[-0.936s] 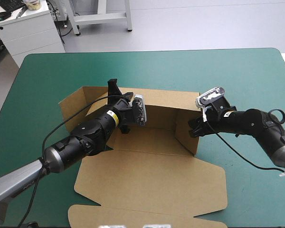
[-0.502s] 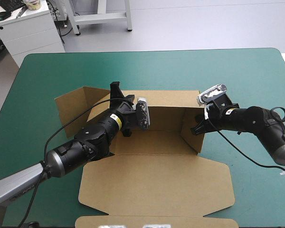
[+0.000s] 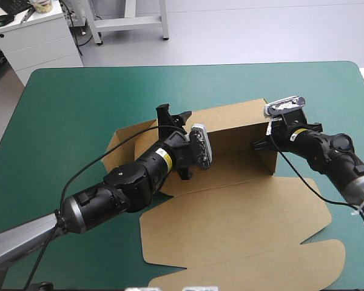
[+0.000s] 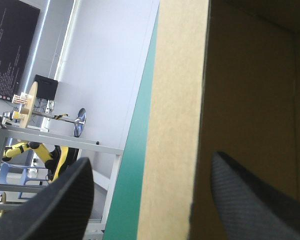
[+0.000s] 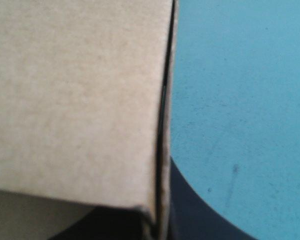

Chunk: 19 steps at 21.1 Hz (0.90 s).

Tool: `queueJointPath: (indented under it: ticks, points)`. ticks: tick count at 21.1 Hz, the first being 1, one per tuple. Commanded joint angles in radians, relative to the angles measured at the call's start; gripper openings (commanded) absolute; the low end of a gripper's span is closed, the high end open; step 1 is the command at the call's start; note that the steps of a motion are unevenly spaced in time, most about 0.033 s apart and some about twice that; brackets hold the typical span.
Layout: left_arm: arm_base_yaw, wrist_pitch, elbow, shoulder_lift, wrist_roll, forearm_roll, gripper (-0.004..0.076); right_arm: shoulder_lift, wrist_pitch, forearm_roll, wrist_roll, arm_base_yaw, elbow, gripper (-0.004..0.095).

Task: Fold the box

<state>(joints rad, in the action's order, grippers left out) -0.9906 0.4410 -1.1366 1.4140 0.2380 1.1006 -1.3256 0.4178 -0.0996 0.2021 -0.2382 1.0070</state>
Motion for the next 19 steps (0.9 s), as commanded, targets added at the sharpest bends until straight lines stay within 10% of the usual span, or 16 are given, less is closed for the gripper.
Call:
queueJointPath:
  ticks: [1, 5, 6, 8, 19]
  points:
    - [-0.064, 0.047, -0.043, -0.043, 0.017, 0.015, 0.0505, 0.012, -0.092, 0.065, -0.102, 0.002, 0.055, -0.0016]
    - [-0.169, 0.173, -0.043, -0.045, -0.006, 0.015, 0.0346, 0.012, -0.094, 0.065, -0.104, 0.002, 0.055, -0.0017]
    - [-0.202, 0.196, -0.043, -0.048, -0.076, 0.017, 0.0142, 0.012, -0.092, 0.06, -0.109, 0.002, 0.055, -0.0019]
    - [-0.225, 0.218, -0.057, -0.048, -0.172, 0.004, 0.0013, 0.012, -0.09, 0.06, -0.113, 0.002, 0.055, -0.0019]
    - [-0.118, 0.416, -0.405, -0.042, -0.603, -0.686, 0.0018, 0.012, -0.082, 0.06, -0.126, 0.002, 0.055, -0.0019]
